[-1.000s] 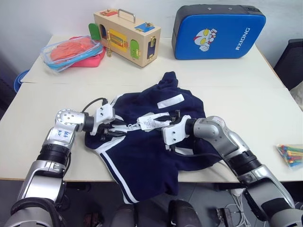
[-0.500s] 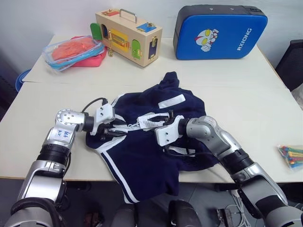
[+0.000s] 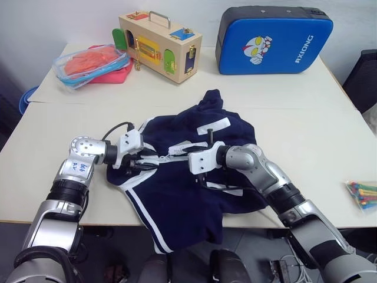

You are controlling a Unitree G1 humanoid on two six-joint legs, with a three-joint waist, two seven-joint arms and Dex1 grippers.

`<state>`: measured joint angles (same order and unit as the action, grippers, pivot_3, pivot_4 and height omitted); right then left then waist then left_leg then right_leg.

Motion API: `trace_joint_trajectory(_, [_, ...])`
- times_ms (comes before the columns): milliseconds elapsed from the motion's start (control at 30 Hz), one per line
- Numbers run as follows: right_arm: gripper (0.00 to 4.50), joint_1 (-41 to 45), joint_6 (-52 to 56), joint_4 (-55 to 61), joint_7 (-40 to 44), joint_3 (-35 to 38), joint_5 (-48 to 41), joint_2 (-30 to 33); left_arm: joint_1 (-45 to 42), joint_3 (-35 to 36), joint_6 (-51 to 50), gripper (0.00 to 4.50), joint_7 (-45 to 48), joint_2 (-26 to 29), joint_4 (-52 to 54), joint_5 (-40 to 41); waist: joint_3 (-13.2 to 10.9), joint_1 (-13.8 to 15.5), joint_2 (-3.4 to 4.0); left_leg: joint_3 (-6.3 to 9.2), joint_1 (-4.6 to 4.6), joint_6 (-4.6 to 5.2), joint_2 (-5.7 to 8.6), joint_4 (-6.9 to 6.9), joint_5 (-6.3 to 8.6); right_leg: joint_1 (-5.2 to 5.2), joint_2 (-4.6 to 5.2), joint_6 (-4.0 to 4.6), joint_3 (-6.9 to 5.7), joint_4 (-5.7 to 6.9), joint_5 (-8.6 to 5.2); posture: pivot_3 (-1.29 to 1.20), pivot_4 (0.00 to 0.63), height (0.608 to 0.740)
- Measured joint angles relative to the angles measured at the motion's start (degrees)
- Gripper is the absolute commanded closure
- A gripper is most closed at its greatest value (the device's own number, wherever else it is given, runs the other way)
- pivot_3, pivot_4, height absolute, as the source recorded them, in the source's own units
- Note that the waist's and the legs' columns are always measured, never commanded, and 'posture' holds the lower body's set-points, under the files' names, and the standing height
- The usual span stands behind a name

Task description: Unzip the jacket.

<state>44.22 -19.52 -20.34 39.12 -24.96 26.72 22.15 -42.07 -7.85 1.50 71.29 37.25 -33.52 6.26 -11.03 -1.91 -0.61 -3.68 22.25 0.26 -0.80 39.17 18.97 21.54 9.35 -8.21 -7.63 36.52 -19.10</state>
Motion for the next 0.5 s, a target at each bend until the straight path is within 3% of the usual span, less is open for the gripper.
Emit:
trace_joint_trajectory(200, [4.48,-0.05,-1.27,1.38,-0.41,0.03,0.63,2.63,0.0,0.0,0.28,2.19,-0.14,-0.17,-0.29,-0.01,0.0,0.13,0.0,0.0,0.0,0.0,0.01,0.0,0.0,0.0,0.0,0.0,0.0,-0.01,0.0,0.0,0.15,0.74])
trace_joint_trajectory(500, [4.48,-5.48,-0.07,13.7,5.42,5.17,-3.66,14.32,0.17,0.14,1.95,2.19,-0.67,-0.77,-1.25,-0.19,0.0,0.34,0.0,-0.01,0.0,0.01,0.02,0.0,0.0,-0.02,0.02,0.0,0.0,-0.01,0.0,0.0,0.15,0.74])
